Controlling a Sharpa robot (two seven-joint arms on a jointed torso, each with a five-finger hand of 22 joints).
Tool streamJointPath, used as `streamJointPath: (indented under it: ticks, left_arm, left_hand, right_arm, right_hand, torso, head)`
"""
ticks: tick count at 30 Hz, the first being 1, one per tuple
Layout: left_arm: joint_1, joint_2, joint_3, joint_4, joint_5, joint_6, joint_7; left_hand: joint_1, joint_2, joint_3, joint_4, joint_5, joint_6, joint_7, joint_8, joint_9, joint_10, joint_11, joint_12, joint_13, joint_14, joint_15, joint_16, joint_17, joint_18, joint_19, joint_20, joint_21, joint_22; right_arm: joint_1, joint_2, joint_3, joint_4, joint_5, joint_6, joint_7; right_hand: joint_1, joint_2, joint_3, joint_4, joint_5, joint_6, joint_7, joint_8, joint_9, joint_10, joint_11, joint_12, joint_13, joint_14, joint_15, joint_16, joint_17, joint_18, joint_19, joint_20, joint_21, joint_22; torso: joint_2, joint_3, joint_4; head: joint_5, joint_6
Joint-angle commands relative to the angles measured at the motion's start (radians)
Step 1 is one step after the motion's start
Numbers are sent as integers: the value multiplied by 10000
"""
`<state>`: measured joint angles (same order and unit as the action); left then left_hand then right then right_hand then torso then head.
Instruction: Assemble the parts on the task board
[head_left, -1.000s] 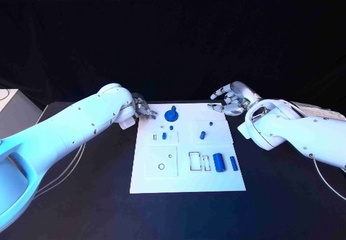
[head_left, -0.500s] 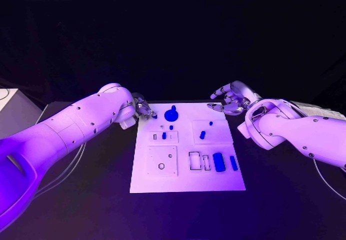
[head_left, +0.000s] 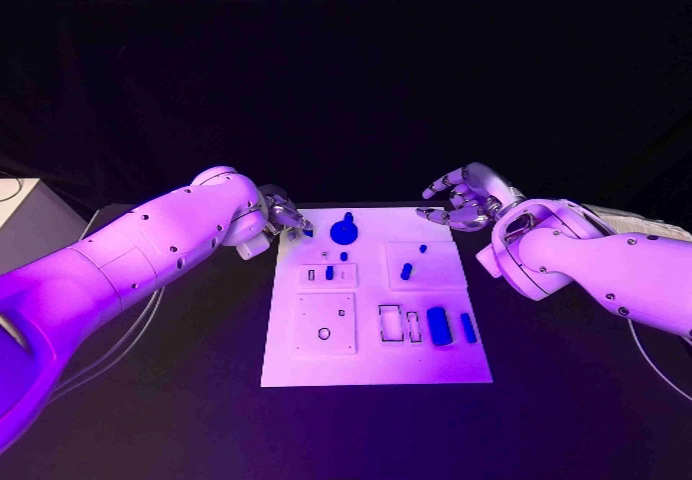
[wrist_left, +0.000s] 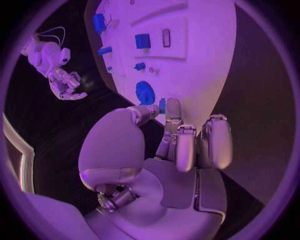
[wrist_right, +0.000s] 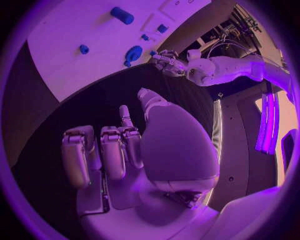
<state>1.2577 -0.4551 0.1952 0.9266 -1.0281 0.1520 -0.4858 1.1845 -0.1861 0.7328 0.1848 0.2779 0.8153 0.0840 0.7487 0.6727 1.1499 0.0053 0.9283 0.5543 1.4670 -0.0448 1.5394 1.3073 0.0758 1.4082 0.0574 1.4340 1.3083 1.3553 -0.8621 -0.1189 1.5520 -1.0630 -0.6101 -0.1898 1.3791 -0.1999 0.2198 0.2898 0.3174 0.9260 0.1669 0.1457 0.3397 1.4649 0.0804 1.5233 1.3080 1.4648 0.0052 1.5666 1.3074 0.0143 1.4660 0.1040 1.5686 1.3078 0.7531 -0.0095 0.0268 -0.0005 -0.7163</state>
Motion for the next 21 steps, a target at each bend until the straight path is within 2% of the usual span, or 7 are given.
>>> streamJointPath:
  ticks: [1, 4, 6, 10, 15, 17, 21]
  left_arm:
    - [10, -255, 2, 498, 521, -255, -4]
    - [7, -640, -16, 1195, 654, -337, -32]
    - [3, -855, -45, 1628, 704, -412, -40]
    - [-9, -1291, -154, 2488, 755, -636, -49]
    - [-52, -1708, -391, 3311, 380, -988, -55]
    - [-72, -1790, -456, 3471, 272, -1070, -57]
    - [-142, -1945, -656, 3796, 28, -1259, -68]
  left_hand:
    - [-217, -33, 1745, -1794, 522, 179, -49, 40, 255, 253, -49, 146, 185, 894, -130, 97, 2206, -182, 120, -25, 76, 358]
    - [-449, -144, 1835, -1941, 1160, 330, -116, 84, 326, 512, -116, 416, 531, 917, -193, 123, 2258, -162, 77, -86, 39, 293]
    - [-530, -181, 1862, -2006, 1337, 376, -140, 95, 352, 588, -144, 489, 622, 920, -214, 126, 2265, -162, 76, -110, 38, 292]
    - [-595, -218, 1871, -2057, 1496, 433, -167, 112, 377, 696, -167, 591, 751, 923, -239, 129, 2271, -172, 107, -131, 62, 335]
    - [-678, -252, 1868, -2107, 1716, 496, -201, 127, 406, 825, -198, 703, 898, 930, -270, 137, 2288, -191, 163, -160, 108, 412]
    - [-693, -260, 1865, -2115, 1755, 511, -208, 133, 412, 859, -206, 739, 945, 933, -275, 141, 2296, -197, 182, -166, 123, 437]
    - [-717, -266, 1870, -2131, 1829, 537, -222, 141, 423, 908, -220, 782, 1002, 937, -287, 147, 2307, -205, 207, -178, 143, 471]
  right_arm:
    - [3, -3, 5, -25, -95, 67, 51]
    - [3, -10, 3, -58, -86, 71, 47]
    - [2, -13, 3, -80, -80, 74, 47]
    - [0, -12, 0, -129, -63, 81, 45]
    - [-10, -4, -6, -169, -55, 90, 47]
    - [-13, -2, -7, -176, -54, 91, 48]
    - [-21, -2, -11, -190, -52, 95, 50]
  right_hand:
    - [-59, 0, 10, -25, 35, -13, -28, 67, 16, 548, 7, -21, 2139, 1045, 21, 22, 2573, -143, 1048, 60, 22, 2630]
    - [-59, 0, 10, -25, 35, -13, -28, 67, 16, 548, 7, -21, 2139, 1045, 21, 22, 2573, -143, 1048, 60, 22, 2630]
    - [-59, 0, 10, -25, 35, -13, -28, 67, 16, 548, 7, -21, 2139, 1045, 21, 22, 2573, -143, 1048, 60, 22, 2630]
    - [-59, 0, 10, -25, 35, -13, -28, 67, 16, 548, 7, -21, 2139, 1045, 21, 22, 2573, -143, 1048, 60, 22, 2630]
    - [-69, -5, 12, -20, 40, -6, -30, 72, 19, 541, 6, -28, 2132, 1043, 20, 20, 2567, -143, 1048, 59, 22, 2630]
    - [-69, -5, 12, -20, 40, -6, -30, 72, 19, 541, 6, -28, 2132, 1043, 20, 20, 2567, -143, 1048, 59, 22, 2630]
    - [-69, -5, 12, -20, 40, -6, -30, 72, 19, 541, 6, -28, 2132, 1043, 20, 20, 2567, -143, 1048, 59, 22, 2630]
  torso:
    - [-59, 14, 35]
    - [-101, 20, 53]
    - [-129, 16, 75]
    - [-170, 16, 93]
    - [-222, 12, 120]
    - [-241, 11, 132]
    - [-267, -1, 162]
  head:
    - [3, -11]
    - [2, -22]
    - [8, -28]
    - [0, -49]
    - [30, -85]
    - [36, -104]
    - [35, -139]
